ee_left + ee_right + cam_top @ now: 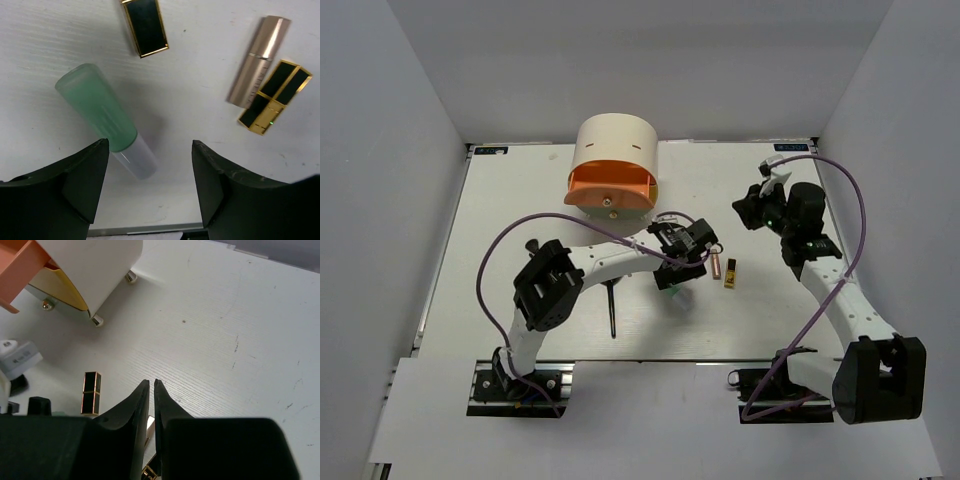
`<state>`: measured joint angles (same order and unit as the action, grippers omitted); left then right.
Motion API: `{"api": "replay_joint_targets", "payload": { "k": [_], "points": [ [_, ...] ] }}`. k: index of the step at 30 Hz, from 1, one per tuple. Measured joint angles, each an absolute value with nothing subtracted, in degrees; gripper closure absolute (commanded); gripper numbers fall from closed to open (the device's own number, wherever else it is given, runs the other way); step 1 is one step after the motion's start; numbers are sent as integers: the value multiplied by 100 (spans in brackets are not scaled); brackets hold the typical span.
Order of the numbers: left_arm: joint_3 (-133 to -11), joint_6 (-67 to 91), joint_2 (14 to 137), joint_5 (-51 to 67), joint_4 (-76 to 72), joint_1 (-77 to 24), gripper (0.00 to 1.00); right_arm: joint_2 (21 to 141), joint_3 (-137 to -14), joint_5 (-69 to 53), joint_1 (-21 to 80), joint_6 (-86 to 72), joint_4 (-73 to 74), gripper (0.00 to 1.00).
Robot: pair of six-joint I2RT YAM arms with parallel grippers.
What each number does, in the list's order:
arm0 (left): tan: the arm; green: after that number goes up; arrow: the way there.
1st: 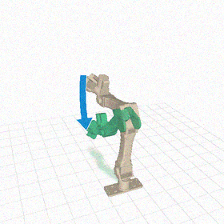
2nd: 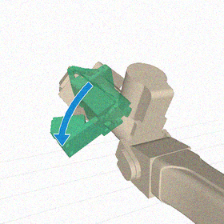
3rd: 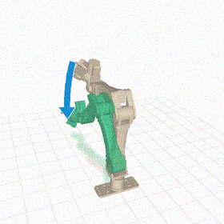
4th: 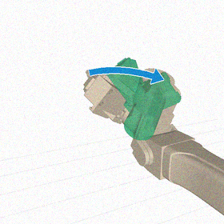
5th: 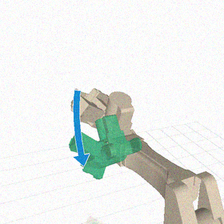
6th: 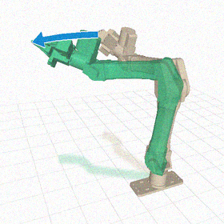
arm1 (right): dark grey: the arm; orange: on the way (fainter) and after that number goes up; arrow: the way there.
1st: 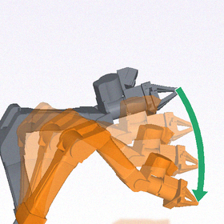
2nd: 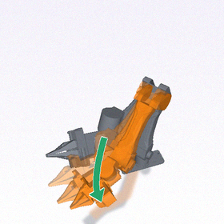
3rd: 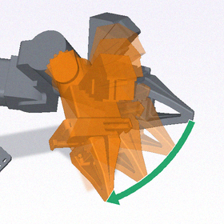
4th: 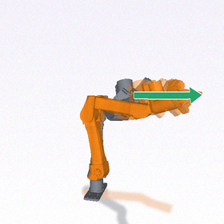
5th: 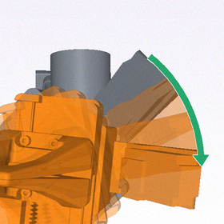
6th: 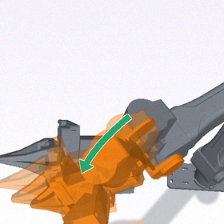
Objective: Organize the makeup
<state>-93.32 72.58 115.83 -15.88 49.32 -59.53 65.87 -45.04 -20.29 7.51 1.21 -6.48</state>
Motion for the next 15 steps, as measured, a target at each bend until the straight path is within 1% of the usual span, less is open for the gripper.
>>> {"api": "replay_joint_targets", "payload": {
  "k": [4,10,12,13,15],
  "points": [
    [-9338,7369,11799,-1588,5002,-5977,25,6436,-4405,-1957,751,113,-749,86],
    [-9338,7526,11804,-1605,5124,-5981,25,6344,-4257,-1914,718,93,-790,86],
    [-9334,7570,11804,-1601,5129,-5981,27,6337,-4217,-1900,701,38,-784,86],
    [-9325,7592,11804,-1601,5135,-5979,30,6337,-4215,-1896,696,25,-781,86],
    [-9325,7623,11804,-1588,5183,-5981,33,6335,-4215,-1894,692,5,-794,87]
  ]
}}
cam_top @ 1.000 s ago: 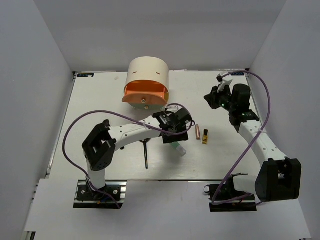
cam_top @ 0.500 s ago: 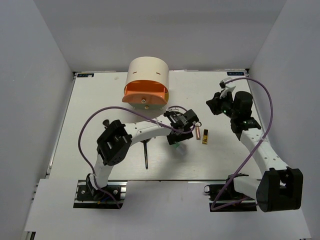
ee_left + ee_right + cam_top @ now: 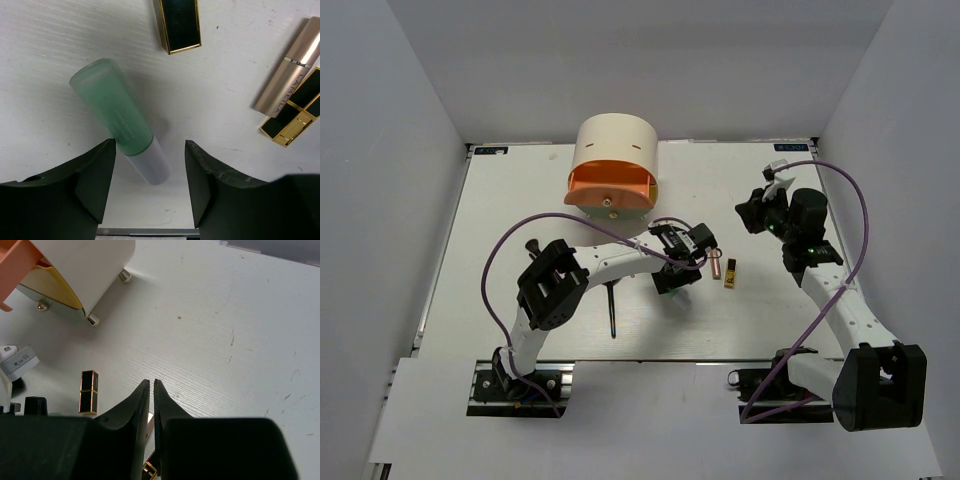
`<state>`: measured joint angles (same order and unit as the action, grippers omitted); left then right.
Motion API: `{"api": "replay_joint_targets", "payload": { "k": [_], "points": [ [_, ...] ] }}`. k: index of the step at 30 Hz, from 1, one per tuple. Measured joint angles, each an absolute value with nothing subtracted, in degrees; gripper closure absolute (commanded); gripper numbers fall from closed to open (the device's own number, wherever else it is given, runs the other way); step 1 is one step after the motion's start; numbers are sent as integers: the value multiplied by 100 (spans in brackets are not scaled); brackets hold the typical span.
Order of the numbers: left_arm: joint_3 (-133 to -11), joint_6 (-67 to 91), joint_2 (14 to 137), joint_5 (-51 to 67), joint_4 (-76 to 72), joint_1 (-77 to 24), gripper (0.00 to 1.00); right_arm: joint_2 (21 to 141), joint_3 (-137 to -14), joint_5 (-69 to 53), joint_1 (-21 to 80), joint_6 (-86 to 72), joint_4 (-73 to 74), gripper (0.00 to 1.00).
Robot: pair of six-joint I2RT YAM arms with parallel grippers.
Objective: Organize the makeup
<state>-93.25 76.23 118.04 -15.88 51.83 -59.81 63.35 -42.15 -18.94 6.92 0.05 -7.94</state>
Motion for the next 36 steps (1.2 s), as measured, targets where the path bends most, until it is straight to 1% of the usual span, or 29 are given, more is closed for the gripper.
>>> {"api": "replay_joint_targets", "payload": {
  "k": [15,22,23,24,25,27,28,31,32,33,34,36],
  "points": [
    [-9107,7743,11824,-1337,5249,-5972,34,6335,-4206,-1844,659,-75,-803,88],
    [-9105,7745,12014,-1208,5201,-5937,42,6331,-4134,-1833,659,-99,-871,88],
    [-9105,7745,12049,-1181,5194,-5937,44,6324,-4134,-1833,661,-102,-873,88],
    [-9102,7745,12068,-1149,5186,-5935,48,6320,-4134,-1833,661,-104,-873,88],
    [-9100,7747,12066,-1127,5183,-5924,59,6313,-4134,-1833,659,-110,-873,89],
    [-9098,7754,12064,-1079,5166,-5911,68,6302,-4134,-1833,659,-113,-875,89],
    [-9100,7728,12064,-1085,5146,-5911,75,6298,-4134,-1833,661,-117,-875,90],
    [-9126,7660,12066,-1100,5162,-5916,85,6294,-4134,-1833,659,-117,-875,91],
    [-9153,7625,12070,-1118,5186,-5918,92,6292,-4134,-1833,659,-117,-875,91],
    [-9231,7561,12084,-1153,5269,-5929,97,6292,-4134,-1833,659,-117,-875,92],
    [-9332,7487,12095,-1181,5336,-5944,100,6292,-4134,-1835,659,-115,-875,92],
    [-9515,7297,12086,-1267,5363,-5988,100,6292,-4134,-1835,659,-110,-875,93]
  ]
}}
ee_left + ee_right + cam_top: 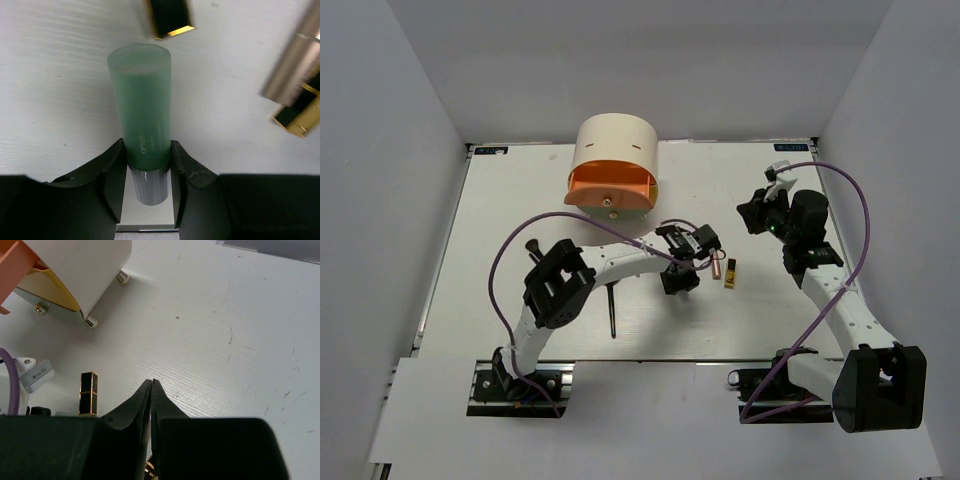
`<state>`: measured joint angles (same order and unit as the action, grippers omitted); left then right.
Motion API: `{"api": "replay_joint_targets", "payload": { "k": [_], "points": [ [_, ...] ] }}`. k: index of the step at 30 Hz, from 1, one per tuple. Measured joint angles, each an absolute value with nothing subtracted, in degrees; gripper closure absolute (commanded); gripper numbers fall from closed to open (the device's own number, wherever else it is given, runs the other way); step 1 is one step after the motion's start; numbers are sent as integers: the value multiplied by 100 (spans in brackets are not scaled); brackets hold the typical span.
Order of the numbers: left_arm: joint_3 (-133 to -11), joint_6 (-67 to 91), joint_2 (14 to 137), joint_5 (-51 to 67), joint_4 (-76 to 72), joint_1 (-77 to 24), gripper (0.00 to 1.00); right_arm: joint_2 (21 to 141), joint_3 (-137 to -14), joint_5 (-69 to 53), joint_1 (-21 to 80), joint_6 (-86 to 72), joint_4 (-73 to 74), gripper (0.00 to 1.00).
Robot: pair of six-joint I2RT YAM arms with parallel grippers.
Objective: Organize the makeup
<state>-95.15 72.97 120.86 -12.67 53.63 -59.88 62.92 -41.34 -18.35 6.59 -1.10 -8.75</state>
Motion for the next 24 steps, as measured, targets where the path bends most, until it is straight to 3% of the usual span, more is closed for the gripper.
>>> {"api": "replay_joint_targets", "payload": {
  "k": [9,17,24],
  "points": [
    [-9214,5892,10683,-1450,4941,-6272,100,6292,-4134,-1837,635,-110,-875,95],
    [-7933,2534,7743,-1638,2884,-6112,100,6292,-4134,-1859,598,-106,-875,95],
    [-8154,110,6993,-2403,1929,-5885,100,6292,-4134,-1922,596,-104,-880,95]
  ]
}}
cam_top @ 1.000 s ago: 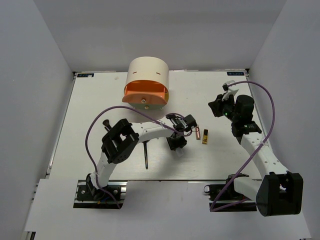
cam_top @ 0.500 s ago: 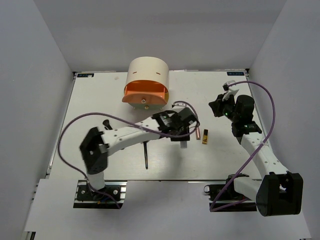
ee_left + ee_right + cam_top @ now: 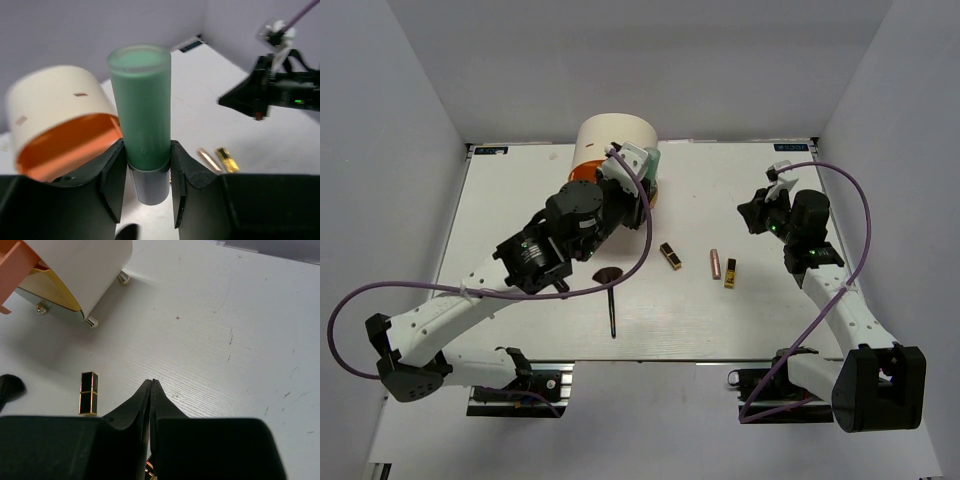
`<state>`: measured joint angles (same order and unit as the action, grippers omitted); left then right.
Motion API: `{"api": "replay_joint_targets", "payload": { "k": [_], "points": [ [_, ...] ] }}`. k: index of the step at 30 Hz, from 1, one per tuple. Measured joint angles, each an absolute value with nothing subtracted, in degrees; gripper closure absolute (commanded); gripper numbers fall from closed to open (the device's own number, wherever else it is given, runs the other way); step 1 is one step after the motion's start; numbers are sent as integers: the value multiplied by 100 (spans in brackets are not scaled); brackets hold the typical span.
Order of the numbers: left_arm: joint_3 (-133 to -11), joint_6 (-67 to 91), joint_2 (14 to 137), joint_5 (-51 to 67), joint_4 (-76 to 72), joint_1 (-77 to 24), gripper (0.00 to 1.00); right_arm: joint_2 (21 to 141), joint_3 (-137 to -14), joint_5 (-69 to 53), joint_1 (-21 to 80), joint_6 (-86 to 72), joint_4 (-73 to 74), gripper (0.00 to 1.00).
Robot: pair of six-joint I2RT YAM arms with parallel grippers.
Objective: Organize the makeup
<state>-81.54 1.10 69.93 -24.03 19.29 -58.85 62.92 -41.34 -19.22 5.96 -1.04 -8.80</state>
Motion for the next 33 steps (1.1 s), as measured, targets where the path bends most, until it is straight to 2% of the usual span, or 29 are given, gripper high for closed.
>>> {"api": "replay_joint_targets", "payload": {
  "k": [5,9,17,25,33],
  "points": [
    [-8202,-976,7144,-2480,1837,-5494,100,6292,-4134,-1968,596,-102,-913,95],
    [-9076,-1372,7964,-2143,2414,-4803,100,6292,-4134,-1968,607,-93,-917,95],
    [-10982,-2359,9631,-82,3804,-3347,100,6114,-4095,-1964,604,-97,-985,95],
    [-11002,-3367,9769,1245,4875,-2816,100,6014,-3951,-1964,602,-115,-1055,95],
    [-10558,-3922,9758,1586,5072,-2740,100,6014,-3951,-1966,602,-121,-1070,95]
  ]
}}
